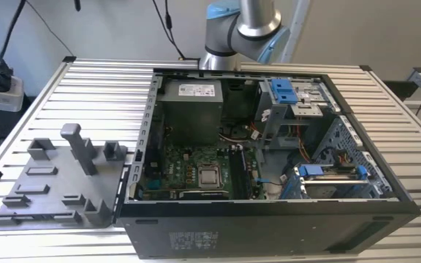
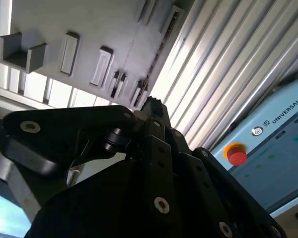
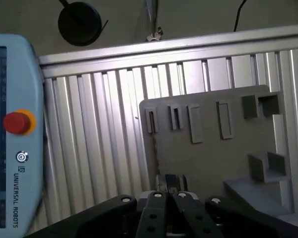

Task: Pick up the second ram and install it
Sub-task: 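Pick up the second ram and move it above second insertion slot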

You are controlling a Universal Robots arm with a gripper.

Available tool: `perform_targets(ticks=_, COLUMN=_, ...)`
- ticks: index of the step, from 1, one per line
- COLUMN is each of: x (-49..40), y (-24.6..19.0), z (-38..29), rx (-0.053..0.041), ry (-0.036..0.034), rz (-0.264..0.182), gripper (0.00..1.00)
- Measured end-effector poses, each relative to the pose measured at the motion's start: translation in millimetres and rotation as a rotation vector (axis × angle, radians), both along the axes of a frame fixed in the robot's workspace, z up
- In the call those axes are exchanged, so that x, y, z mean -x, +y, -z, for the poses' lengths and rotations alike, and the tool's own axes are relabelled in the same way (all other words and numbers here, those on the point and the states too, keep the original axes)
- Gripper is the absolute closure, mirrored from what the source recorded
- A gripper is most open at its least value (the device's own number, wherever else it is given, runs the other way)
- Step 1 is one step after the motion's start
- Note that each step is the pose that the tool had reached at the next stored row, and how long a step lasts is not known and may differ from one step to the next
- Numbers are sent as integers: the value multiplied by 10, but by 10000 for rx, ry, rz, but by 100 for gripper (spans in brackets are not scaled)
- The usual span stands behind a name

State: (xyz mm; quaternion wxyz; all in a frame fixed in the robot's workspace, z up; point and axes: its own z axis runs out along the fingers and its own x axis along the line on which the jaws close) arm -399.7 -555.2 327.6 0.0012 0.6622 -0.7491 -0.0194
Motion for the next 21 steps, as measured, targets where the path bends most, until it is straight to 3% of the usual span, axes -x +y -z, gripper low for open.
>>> perform_targets(ticks=2, x=0, y=0, z=4, rx=-3, ry=-81, rz=-260, gripper=89)
perform_targets(ticks=6, x=-1, y=0, z=8, rx=-4, ry=-315, rz=-780, gripper=89)
perform_targets(ticks=9, x=-1, y=0, z=14, rx=-16, ry=-425, rz=-1187, gripper=89)
perform_targets(ticks=13, x=1, y=0, z=22, rx=-136, ry=-450, rz=-1720, gripper=89)
perform_targets(ticks=17, x=6, y=1, z=36, rx=-354, ry=-467, rz=-1870, gripper=89)
perform_targets(ticks=21, x=8, y=1, z=37, rx=-377, ry=-469, rz=-1873, gripper=89)
